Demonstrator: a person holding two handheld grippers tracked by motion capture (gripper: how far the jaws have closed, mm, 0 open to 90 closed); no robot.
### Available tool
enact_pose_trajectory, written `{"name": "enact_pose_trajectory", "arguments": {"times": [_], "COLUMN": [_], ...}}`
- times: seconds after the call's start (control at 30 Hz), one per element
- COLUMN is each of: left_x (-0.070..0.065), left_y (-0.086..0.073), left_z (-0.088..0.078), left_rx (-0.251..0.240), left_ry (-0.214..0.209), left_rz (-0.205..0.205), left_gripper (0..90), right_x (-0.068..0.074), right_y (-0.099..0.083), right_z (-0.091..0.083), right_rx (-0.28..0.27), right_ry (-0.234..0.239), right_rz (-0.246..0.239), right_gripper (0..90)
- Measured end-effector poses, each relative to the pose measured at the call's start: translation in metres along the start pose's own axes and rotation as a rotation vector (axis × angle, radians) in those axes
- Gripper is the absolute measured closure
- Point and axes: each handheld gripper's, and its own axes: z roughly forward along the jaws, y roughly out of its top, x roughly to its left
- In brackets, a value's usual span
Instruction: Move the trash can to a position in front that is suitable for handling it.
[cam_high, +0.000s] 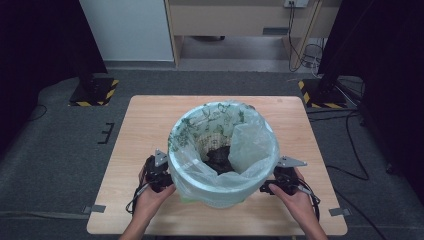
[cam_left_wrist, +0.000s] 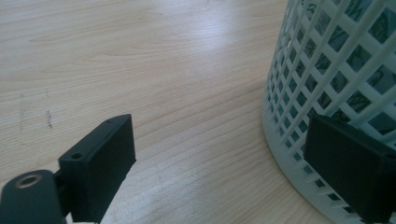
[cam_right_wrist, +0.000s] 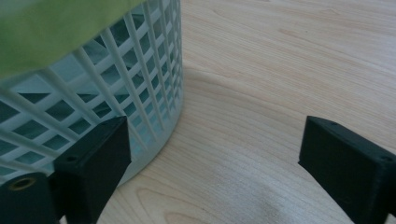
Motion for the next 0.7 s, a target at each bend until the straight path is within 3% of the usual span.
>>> {"name": "enact_pose_trajectory", "arguments": {"times": [0.13, 0.3, 0.5, 0.7], "left_x": [0.0, 0.003, 0.01, 0.016], "left_y": [0.0, 0.004, 0.018, 0.024], "left_z": [0.003, 0.009, 0.026, 0.036], "left_rx": [0.001, 0.005, 0.016, 0.013], "left_ry": [0.005, 0.015, 0.02, 0.013], "left_rz": [-0.012, -0.03, -0.1, -0.083], "left_gripper": [8.6, 9.2, 11.8, 9.7], "right_x": [-0.002, -0.003, -0.011, -0.021], "right_y": [0.0, 0.004, 0.016, 0.025], "right_z": [0.003, 0.009, 0.02, 0.03], "right_rx": [0.002, -0.009, -0.008, 0.006], "right_ry": [-0.007, -0.031, -0.09, -0.11], "right_rz": [0.001, 0.039, 0.043, 0.038], "right_gripper": [8.0, 9.3, 11.4, 9.9]}}
